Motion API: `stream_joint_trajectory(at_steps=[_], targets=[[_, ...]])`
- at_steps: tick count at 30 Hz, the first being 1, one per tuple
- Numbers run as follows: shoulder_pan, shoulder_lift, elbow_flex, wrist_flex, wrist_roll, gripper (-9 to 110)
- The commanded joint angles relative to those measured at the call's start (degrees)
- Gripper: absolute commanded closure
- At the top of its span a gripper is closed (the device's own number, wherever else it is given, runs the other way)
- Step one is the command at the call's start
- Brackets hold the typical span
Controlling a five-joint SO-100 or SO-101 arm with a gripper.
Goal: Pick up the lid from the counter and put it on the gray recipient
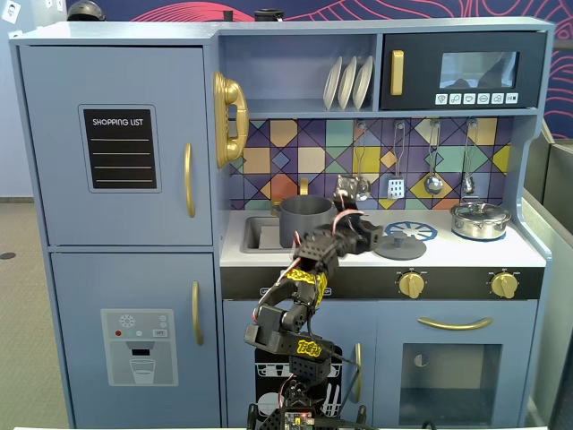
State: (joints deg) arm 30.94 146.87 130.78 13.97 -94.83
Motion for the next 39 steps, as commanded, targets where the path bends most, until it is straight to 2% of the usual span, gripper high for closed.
stream_joint_trajectory(at_steps=[1, 5, 13, 39], targets=[[3.25, 1.32, 3.6, -14.15, 1.23, 92], [5.89, -1.93, 6.33, -20.83, 3.08, 76], [6.42, -10.81, 6.68, -29.88, 4.31, 68], [4.57, -33.4, -6.68, -33.66, 5.98, 69]])
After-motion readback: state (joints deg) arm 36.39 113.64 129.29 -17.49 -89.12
